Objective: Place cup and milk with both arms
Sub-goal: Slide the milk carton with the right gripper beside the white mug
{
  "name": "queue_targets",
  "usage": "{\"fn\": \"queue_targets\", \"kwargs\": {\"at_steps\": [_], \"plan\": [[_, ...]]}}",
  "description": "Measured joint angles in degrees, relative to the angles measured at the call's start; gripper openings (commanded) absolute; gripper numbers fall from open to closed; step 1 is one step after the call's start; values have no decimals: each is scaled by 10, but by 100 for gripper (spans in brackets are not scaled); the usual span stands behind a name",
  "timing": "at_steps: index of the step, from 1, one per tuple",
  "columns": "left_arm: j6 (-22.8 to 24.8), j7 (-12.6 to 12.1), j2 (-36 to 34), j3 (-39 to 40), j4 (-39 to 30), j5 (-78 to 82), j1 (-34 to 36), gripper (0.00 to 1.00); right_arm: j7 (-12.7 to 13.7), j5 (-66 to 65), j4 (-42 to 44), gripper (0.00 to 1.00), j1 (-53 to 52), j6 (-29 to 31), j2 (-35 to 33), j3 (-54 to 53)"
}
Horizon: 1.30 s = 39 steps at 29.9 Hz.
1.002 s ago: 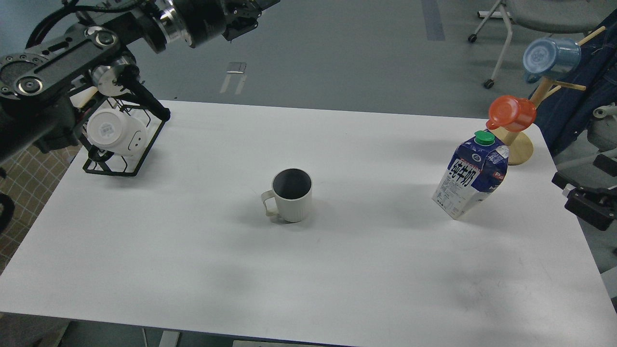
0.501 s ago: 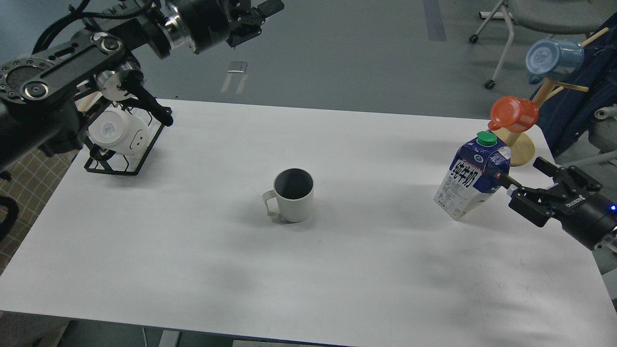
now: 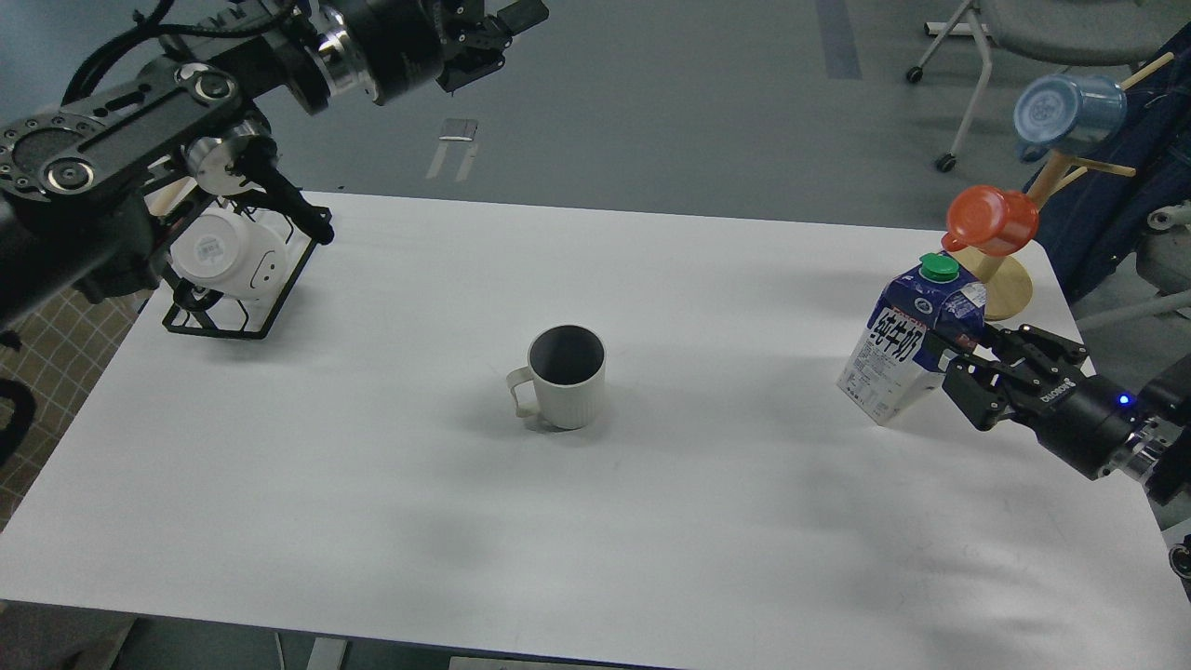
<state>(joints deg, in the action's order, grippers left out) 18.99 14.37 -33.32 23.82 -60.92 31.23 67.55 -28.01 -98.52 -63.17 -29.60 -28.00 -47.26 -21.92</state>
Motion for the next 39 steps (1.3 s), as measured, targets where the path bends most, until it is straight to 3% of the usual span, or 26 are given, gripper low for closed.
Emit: {"fn": "queue_targets", "kwargs": {"at_steps": [17, 26, 39], "plan": [[1, 0, -3, -1, -6, 2, -1, 96, 0, 8, -52, 0, -88, 0, 6, 12], [1, 0, -4, -3, -6, 3, -2, 96, 0, 13, -3, 0, -235, 0, 116, 189], [0, 0, -6, 1, -6, 5, -20, 96, 0, 11, 82, 0, -256, 0, 236, 226]]}}
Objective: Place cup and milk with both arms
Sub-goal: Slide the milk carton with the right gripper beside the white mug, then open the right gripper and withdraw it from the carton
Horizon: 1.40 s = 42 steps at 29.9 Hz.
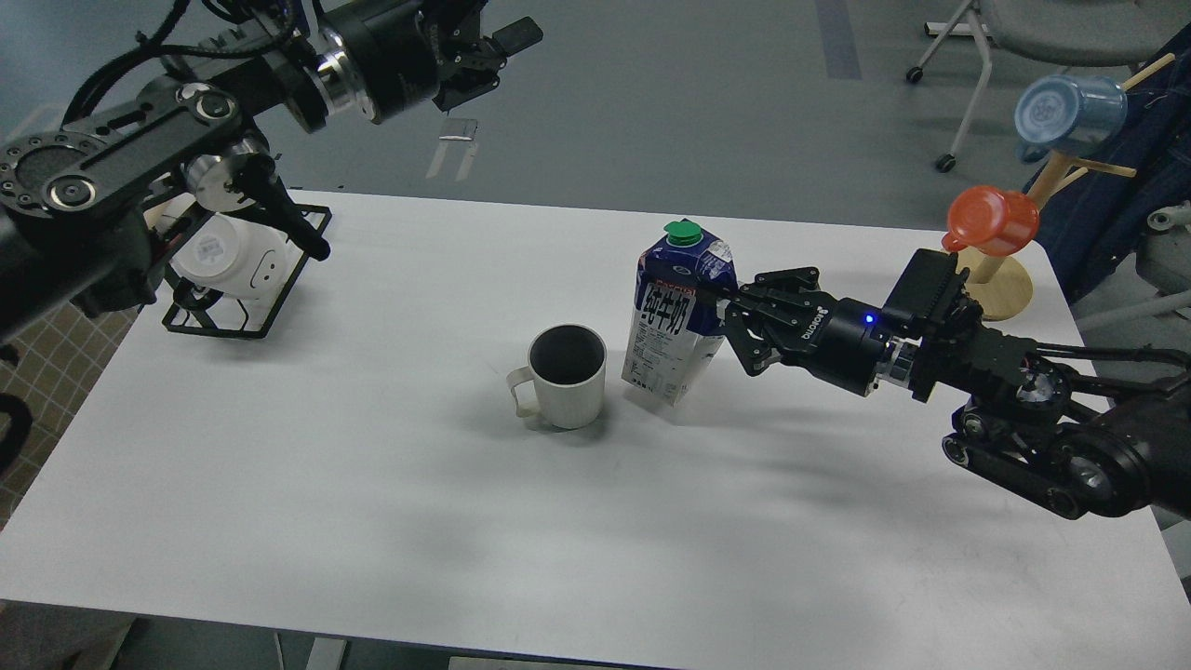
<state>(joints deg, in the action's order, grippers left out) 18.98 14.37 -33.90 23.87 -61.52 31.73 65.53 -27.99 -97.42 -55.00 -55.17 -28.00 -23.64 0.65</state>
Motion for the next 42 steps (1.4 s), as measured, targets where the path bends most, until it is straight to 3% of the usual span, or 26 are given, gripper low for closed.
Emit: {"fn": "queue_targets", "kwargs": {"at_steps": [11, 12, 14, 16, 18, 19, 32, 42], "plan": [[0, 0, 0, 0, 0, 0, -1, 96, 0, 0, 32, 0, -3, 0, 36, 1], [0, 0, 0, 1, 0, 0, -1, 96, 0, 0, 35, 6, -3, 0, 39, 1], [0, 0, -1, 1, 0, 0, -1, 96, 0, 0, 37, 33, -3, 0, 41, 1], [1, 0, -2, 1, 0, 0, -1, 96, 0, 0, 37, 52, -2, 0, 42, 1], [1, 0, -3, 1, 0, 0, -1, 96, 0, 0, 37, 66, 0, 0, 42, 1], [2, 0, -3, 1, 0, 0, -1, 96, 0, 0, 37, 68, 1, 0, 42, 1], [3, 0, -5, 1, 0, -1, -1, 96, 0, 5, 28, 77, 8, 0, 26, 2], [3, 1, -5, 1, -1, -1, -1, 96, 0, 8, -41, 79, 11, 0, -44, 2]]}}
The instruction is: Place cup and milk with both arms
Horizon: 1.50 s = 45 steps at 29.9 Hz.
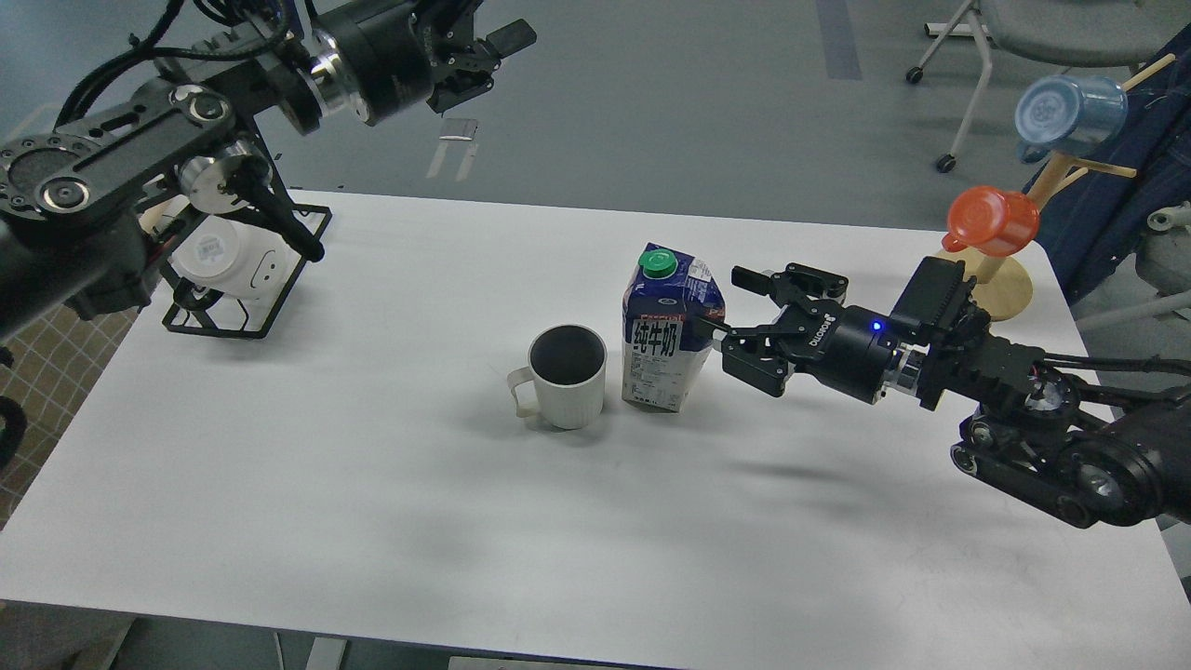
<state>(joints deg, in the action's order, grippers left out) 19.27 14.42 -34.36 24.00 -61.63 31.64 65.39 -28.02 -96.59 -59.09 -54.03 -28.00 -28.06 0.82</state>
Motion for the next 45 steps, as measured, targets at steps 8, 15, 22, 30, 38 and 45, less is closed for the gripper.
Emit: {"fn": "queue_targets", "kwargs": {"at_steps": [8, 15, 22, 30, 38, 45], "plan": [[6, 0, -5, 0, -2, 0, 0, 96, 0, 6, -152, 79, 32, 0, -149, 0], [12, 0, -12, 5, -1, -2, 0, 96, 0, 177, -257, 80, -24, 0, -260, -41], [14, 1, -12, 47, 7, -15, -6, 97, 0, 409, -218, 85, -79, 109, -263, -181], [29, 2, 17, 96, 66, -92, -19, 98, 0, 563, 23, 100, -135, 296, -94, -295], [86, 5, 117, 138, 261, -122, -19, 99, 0, 657, 335, 100, -197, 427, 143, -357], [87, 13, 178, 151, 377, -148, -34, 99, 0, 696, 400, 100, -177, 463, 234, -391]]}}
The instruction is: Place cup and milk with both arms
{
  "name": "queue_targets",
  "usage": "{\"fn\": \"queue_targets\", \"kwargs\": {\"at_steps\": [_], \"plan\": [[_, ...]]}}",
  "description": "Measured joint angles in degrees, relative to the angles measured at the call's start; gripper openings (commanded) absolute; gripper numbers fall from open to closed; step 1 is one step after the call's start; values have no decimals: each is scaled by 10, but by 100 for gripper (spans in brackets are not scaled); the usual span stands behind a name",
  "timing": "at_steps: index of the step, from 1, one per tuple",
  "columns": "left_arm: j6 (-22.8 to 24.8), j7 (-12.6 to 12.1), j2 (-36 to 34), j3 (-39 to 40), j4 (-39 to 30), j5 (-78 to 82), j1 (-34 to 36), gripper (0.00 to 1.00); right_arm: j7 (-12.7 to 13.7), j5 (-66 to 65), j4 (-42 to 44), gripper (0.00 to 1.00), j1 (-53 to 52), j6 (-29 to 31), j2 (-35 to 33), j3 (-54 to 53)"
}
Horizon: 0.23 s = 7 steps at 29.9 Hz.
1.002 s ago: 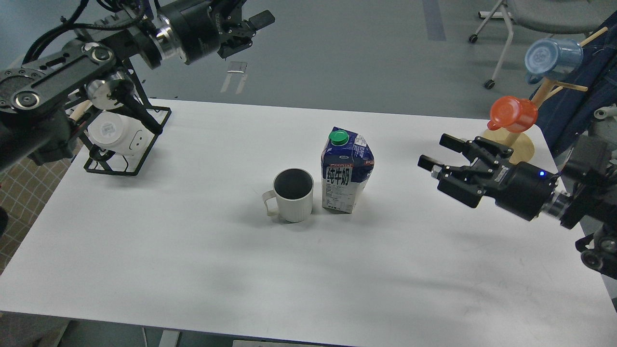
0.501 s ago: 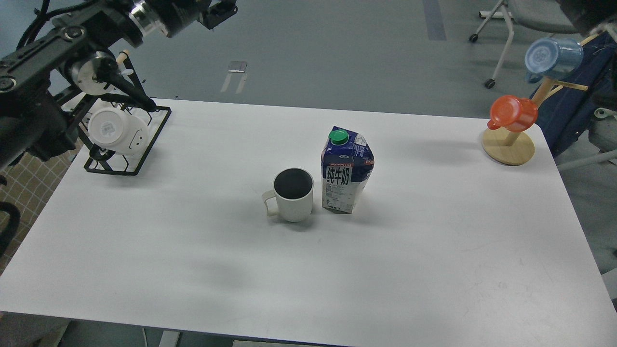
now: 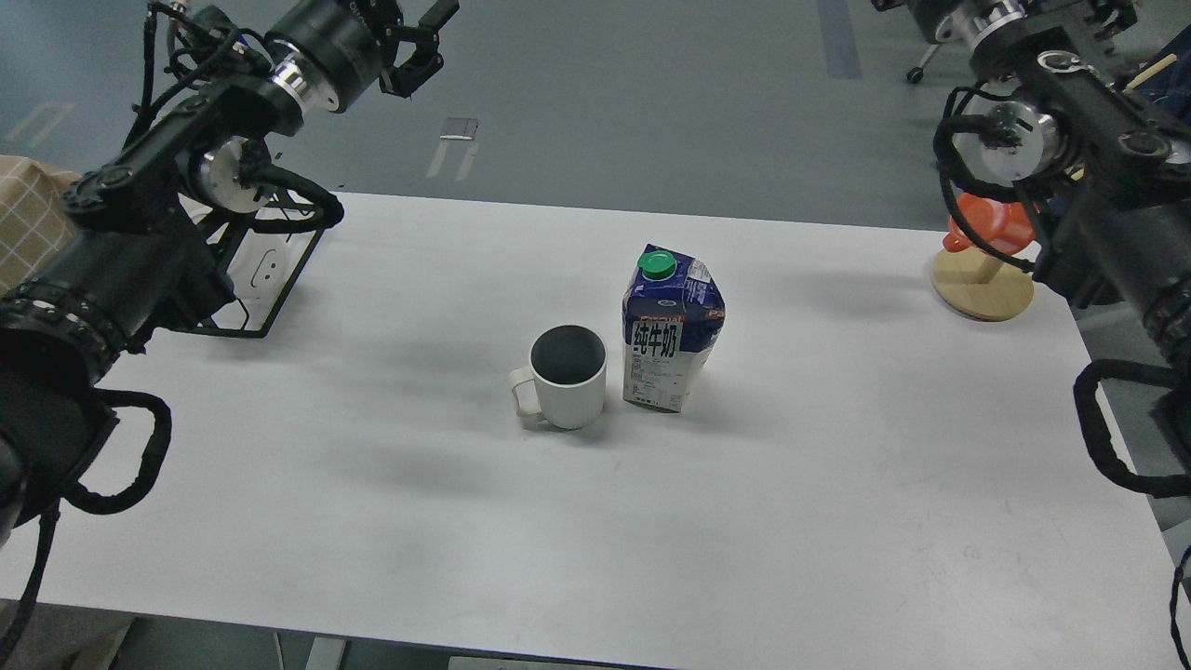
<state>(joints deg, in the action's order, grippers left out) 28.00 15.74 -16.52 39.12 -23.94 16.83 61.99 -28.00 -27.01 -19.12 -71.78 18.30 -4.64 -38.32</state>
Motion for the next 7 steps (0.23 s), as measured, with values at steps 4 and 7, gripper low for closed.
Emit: {"fn": "queue_targets", "kwargs": {"at_steps": [4, 7], "plan": [[0, 25, 18, 0, 12, -21, -17, 99, 0, 7, 1, 100, 27, -4, 21, -3], [0, 53, 26, -2, 13, -23, -25, 99, 0, 7, -3, 100, 37, -4, 23, -5]]}}
